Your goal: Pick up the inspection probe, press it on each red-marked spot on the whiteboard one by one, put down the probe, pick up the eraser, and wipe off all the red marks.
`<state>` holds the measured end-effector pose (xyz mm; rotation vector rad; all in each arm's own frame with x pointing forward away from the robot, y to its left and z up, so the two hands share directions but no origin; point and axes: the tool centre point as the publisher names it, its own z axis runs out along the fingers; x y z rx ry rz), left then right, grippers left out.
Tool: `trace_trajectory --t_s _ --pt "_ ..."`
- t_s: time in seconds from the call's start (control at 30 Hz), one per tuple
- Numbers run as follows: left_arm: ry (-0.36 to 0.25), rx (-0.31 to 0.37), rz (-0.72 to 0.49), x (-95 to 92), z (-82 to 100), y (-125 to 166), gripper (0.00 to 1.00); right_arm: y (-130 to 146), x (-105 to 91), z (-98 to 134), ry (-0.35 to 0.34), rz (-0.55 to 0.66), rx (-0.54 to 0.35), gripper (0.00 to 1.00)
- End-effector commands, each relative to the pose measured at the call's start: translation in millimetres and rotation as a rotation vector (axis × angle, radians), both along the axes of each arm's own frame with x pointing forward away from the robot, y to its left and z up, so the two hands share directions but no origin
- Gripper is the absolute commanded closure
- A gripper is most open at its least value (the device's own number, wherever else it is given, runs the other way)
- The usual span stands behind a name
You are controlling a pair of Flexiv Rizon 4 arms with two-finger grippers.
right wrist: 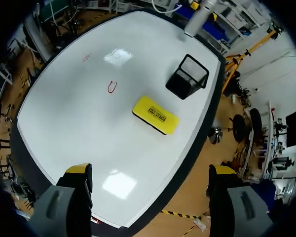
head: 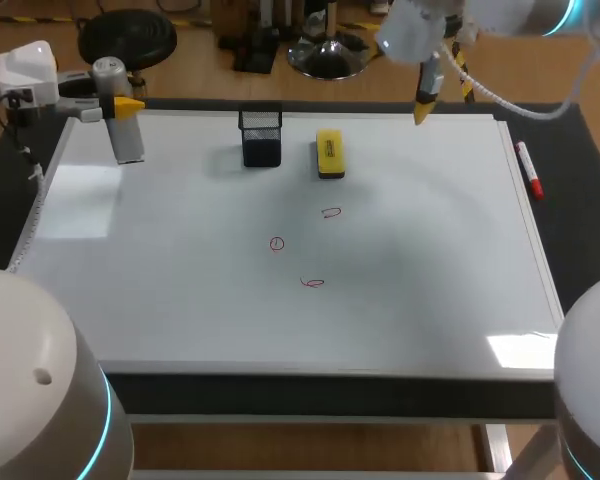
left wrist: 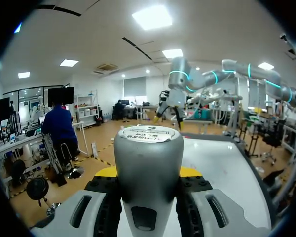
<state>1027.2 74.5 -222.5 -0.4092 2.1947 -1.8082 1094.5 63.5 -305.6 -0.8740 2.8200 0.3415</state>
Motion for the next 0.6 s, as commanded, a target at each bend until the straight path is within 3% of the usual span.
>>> trace_trajectory --t_s 0.03,0.17,0.33,0.6 --pt "-0.003 0.0 0.002 -0.7 0.6 -1 1.0 10 10.7 -30 0.205 0.169 -0.146 0.0" --pt "-0.003 0.0 0.002 -0.7 0.6 -1 1.0 20 3.1 -45 0.213 0.314 -0.178 0.0" --pt "-0.003 0.0 0.002 -0.7 0.6 -1 1.0 36 -7.1 -58 0.163 0.518 -0.283 0.0" --pt "-0.003 0.0 0.002 -0.7 0.6 -1 1.0 52 -16.9 -73 0.125 0.767 -0.264 0.0"
